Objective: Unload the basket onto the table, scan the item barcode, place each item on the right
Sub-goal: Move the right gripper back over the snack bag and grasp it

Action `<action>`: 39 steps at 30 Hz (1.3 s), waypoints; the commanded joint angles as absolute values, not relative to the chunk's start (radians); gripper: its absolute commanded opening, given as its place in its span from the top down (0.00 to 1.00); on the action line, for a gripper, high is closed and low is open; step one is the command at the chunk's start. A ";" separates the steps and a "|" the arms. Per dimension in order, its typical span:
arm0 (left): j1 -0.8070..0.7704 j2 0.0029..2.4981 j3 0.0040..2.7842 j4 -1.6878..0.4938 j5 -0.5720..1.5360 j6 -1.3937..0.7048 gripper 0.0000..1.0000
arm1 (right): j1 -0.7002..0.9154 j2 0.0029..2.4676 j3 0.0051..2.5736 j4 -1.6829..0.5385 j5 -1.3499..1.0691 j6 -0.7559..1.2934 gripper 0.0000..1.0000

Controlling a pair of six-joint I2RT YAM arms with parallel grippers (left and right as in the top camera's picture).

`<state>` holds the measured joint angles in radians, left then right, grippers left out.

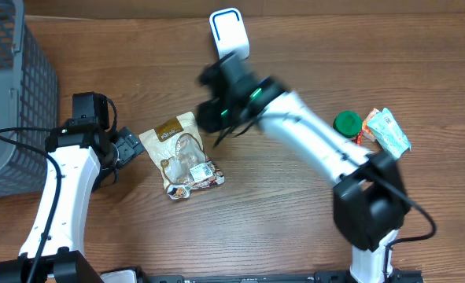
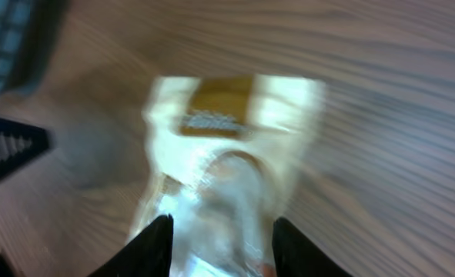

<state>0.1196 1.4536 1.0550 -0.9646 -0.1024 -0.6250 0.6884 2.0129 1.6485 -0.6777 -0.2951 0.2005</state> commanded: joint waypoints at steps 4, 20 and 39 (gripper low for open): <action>0.121 1.451 1.055 -0.964 -0.115 -0.612 0.00 | 0.923 2.011 1.483 -0.370 0.138 0.196 0.51; 0.121 1.451 1.055 -0.964 -0.115 -0.612 0.00 | 0.963 2.011 1.341 -0.233 0.209 0.240 0.50; 0.121 1.451 1.055 -0.964 -0.115 -0.612 0.00 | 0.905 2.077 1.335 -0.358 0.366 0.380 0.53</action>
